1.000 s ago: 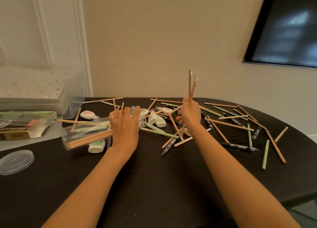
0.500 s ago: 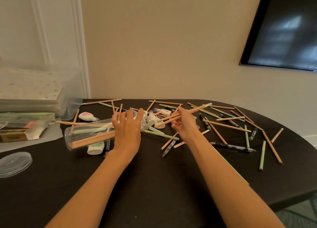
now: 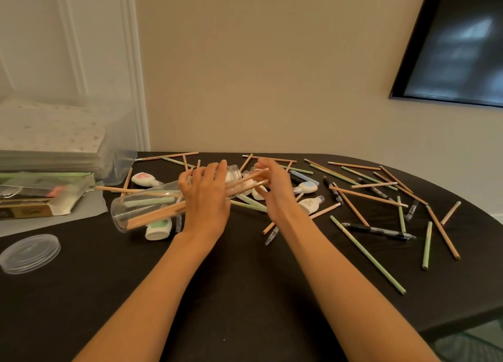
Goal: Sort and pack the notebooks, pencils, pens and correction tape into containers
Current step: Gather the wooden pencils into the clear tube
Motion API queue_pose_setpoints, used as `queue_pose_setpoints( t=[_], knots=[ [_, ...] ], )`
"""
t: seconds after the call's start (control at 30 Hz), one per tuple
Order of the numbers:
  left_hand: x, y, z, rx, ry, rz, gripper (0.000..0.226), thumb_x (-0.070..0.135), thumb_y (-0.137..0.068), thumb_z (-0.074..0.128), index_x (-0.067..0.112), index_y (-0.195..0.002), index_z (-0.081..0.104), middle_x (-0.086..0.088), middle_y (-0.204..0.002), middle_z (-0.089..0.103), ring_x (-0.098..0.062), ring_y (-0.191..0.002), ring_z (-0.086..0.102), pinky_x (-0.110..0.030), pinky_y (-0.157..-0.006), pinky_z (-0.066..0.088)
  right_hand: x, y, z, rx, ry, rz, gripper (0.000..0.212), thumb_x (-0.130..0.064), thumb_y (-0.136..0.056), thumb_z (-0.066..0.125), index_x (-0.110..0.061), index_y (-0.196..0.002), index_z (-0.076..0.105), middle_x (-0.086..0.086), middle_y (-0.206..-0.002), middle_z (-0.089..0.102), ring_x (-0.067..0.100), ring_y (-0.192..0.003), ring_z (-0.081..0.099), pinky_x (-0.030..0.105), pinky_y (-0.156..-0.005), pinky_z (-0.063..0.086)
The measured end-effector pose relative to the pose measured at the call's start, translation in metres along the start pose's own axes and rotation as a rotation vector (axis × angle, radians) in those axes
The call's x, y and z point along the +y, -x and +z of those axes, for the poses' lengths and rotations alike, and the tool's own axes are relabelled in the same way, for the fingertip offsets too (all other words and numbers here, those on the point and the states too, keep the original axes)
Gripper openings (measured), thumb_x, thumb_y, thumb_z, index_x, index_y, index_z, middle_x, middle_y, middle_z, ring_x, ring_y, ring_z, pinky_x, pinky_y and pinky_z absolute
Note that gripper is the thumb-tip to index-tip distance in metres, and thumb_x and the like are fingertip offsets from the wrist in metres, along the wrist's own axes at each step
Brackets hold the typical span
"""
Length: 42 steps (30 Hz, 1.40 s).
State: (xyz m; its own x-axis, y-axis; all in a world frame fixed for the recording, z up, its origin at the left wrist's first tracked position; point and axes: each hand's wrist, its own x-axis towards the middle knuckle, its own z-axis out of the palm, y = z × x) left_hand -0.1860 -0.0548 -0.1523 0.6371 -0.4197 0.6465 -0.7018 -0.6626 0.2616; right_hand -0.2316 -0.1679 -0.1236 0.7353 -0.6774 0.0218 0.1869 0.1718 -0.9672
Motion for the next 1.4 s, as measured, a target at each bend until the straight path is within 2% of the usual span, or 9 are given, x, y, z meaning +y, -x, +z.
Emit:
queue_pose_setpoints(
  t=[0.13, 0.3, 0.4, 0.5, 0.67, 0.87, 1.13, 1.27, 1.4],
  knots=[
    [0.002, 0.000, 0.001, -0.011, 0.006, 0.005, 0.063, 0.013, -0.086, 0.062, 0.019, -0.142, 0.033, -0.002, -0.141, 0.040, -0.019, -0.131, 0.033, -0.035, -0.108, 0.008, 0.000, 0.007, 0.001, -0.052, 0.069, 0.020, 0.032, -0.019, -0.095, 0.040, -0.010, -0.072, 0.059, 0.006, -0.085, 0.064, 0.014, -0.086, 0.057, 0.026, -0.075, 0.044],
    [-0.001, 0.001, -0.002, 0.021, -0.011, -0.036, 0.065, 0.011, -0.085, 0.061, 0.018, -0.143, 0.032, -0.003, -0.141, 0.039, -0.021, -0.131, 0.032, -0.034, -0.105, 0.008, 0.007, 0.020, -0.004, -0.280, 0.143, -0.009, 0.035, -0.024, -0.100, 0.036, -0.005, -0.099, 0.066, 0.005, -0.105, 0.067, 0.015, -0.108, 0.059, 0.030, -0.095, 0.040],
    [0.002, 0.003, -0.003, -0.013, -0.032, -0.017, 0.066, 0.013, -0.085, 0.061, 0.019, -0.144, 0.031, -0.003, -0.142, 0.038, -0.021, -0.131, 0.032, -0.035, -0.106, 0.008, -0.002, -0.004, -0.034, 0.096, 0.239, -0.038, 0.020, -0.015, -0.093, 0.050, -0.009, -0.097, 0.068, 0.008, -0.103, 0.068, 0.019, -0.102, 0.062, 0.035, -0.096, 0.046],
    [0.009, 0.004, 0.000, -0.061, -0.056, 0.010, 0.067, 0.013, -0.087, 0.059, 0.021, -0.145, 0.027, -0.001, -0.143, 0.035, -0.019, -0.134, 0.029, -0.037, -0.110, 0.008, 0.005, -0.027, -0.070, 0.329, 0.835, -0.072, 0.021, -0.015, -0.091, 0.051, -0.002, -0.092, 0.068, 0.007, -0.077, 0.061, 0.018, -0.080, 0.058, 0.032, -0.077, 0.047],
    [0.016, 0.005, 0.003, -0.089, -0.070, 0.034, 0.066, 0.013, -0.088, 0.056, 0.022, -0.145, 0.024, 0.000, -0.145, 0.032, -0.019, -0.136, 0.025, -0.038, -0.110, 0.010, 0.018, -0.033, -0.087, 0.262, 1.257, -0.029, 0.019, -0.018, -0.086, 0.062, -0.002, -0.095, 0.065, 0.008, -0.083, 0.060, 0.017, -0.076, 0.057, 0.023, -0.060, 0.043],
    [0.017, 0.007, 0.007, -0.098, -0.088, 0.042, 0.064, 0.011, -0.088, 0.057, 0.021, -0.144, 0.027, -0.002, -0.144, 0.034, -0.021, -0.134, 0.027, -0.039, -0.111, 0.011, 0.013, -0.036, -0.076, 0.229, 1.284, -0.050, 0.026, -0.018, -0.083, 0.068, -0.002, -0.102, 0.061, 0.008, -0.088, 0.059, 0.021, -0.089, 0.060, 0.025, -0.069, 0.046],
    [0.024, 0.008, 0.010, -0.112, -0.086, 0.070, 0.064, 0.010, -0.088, 0.056, 0.022, -0.144, 0.027, -0.001, -0.144, 0.033, -0.021, -0.134, 0.027, -0.038, -0.111, 0.010, -0.002, -0.035, -0.087, 0.176, 1.279, -0.091, 0.025, -0.016, -0.082, 0.067, 0.000, -0.101, 0.064, 0.006, -0.078, 0.059, 0.012, -0.067, 0.053, 0.022, -0.061, 0.044],
    [0.026, 0.009, 0.009, -0.105, -0.086, 0.075, 0.064, 0.010, -0.088, 0.058, 0.021, -0.143, 0.028, -0.002, -0.143, 0.034, -0.022, -0.134, 0.027, -0.039, -0.111, 0.010, -0.015, -0.024, -0.107, 0.094, 1.613, -0.286, 0.023, -0.014, -0.095, 0.047, -0.007, -0.113, 0.059, 0.010, -0.098, 0.062, 0.019, -0.081, 0.056, 0.031, -0.073, 0.048],
    [0.027, 0.010, 0.008, -0.096, -0.073, 0.075, 0.064, 0.009, -0.087, 0.058, 0.021, -0.143, 0.029, -0.003, -0.142, 0.036, -0.022, -0.133, 0.029, -0.039, -0.111, 0.010, -0.015, -0.017, -0.132, -0.071, 1.878, -0.199, 0.023, -0.009, -0.093, 0.050, -0.012, -0.112, 0.062, 0.011, -0.110, 0.062, 0.024, -0.100, 0.058, 0.033, -0.086, 0.046]
  ],
)
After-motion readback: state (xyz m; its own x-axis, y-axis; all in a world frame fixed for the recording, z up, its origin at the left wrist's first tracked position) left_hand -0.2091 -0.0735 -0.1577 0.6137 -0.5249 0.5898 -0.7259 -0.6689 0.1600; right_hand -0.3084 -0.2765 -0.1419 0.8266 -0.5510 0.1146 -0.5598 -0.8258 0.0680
